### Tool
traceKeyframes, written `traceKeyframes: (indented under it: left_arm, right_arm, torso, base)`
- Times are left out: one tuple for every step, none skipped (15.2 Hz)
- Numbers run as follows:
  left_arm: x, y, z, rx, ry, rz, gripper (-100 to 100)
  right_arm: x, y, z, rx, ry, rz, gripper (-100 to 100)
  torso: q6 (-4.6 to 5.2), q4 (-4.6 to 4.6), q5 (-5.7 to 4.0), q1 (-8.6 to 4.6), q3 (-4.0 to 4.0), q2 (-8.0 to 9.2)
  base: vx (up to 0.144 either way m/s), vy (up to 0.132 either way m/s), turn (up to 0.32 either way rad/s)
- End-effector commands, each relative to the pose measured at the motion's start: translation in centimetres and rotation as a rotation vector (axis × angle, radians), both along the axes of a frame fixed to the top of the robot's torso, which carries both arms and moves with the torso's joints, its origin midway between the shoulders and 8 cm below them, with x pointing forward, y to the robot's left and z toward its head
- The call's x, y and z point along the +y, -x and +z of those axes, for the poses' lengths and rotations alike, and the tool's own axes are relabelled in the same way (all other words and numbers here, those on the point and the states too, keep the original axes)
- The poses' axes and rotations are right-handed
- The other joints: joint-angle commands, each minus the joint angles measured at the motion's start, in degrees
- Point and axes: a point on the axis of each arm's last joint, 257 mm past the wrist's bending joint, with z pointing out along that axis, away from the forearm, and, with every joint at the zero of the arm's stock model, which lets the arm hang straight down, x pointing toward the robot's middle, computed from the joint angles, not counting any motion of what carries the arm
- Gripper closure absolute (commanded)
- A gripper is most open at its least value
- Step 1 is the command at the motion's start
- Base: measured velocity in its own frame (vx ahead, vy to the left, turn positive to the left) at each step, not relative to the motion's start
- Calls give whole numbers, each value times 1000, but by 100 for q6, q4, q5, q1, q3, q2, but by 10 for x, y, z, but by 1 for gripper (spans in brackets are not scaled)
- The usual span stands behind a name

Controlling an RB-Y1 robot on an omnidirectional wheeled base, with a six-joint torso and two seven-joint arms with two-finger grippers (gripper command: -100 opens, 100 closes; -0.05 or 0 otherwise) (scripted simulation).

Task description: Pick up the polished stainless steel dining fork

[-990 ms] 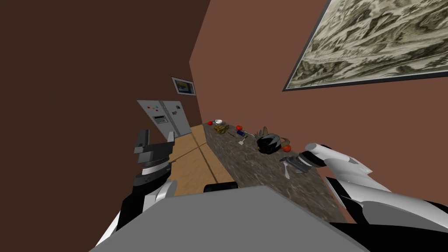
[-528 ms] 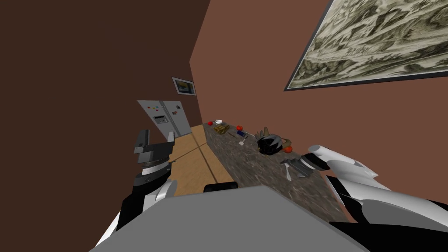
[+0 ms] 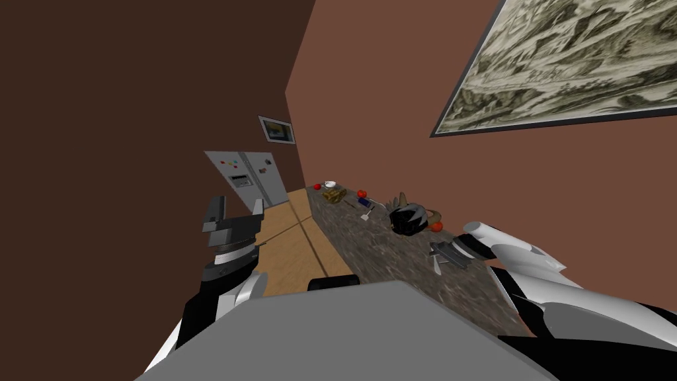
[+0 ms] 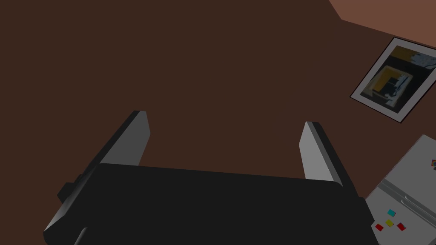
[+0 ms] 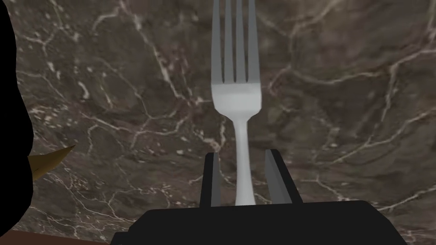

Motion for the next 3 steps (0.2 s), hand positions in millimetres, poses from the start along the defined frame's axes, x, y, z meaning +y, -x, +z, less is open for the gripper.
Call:
traceKeyframes:
  left_arm:
    - [0, 0, 0, 0, 0, 0, 0]
    - [0, 0, 0, 0, 0, 0, 0]
    - [0, 0, 0, 0, 0, 0, 0]
  right_arm:
    - [-3, -2, 14, -3, 0, -6, 100]
    - [-5, -3, 19, -3, 0, -7, 100]
    - [-3, -2, 11, -4, 2, -4, 100]
  torso:
    - [0, 0, 0, 0, 0, 0]
    - [-2, 3, 5, 1, 4, 5]
    - [-1, 5, 7, 2, 8, 14]
  base:
    - [-26, 1, 32]
    - [-50, -6, 56]
    - [-30, -8, 23]
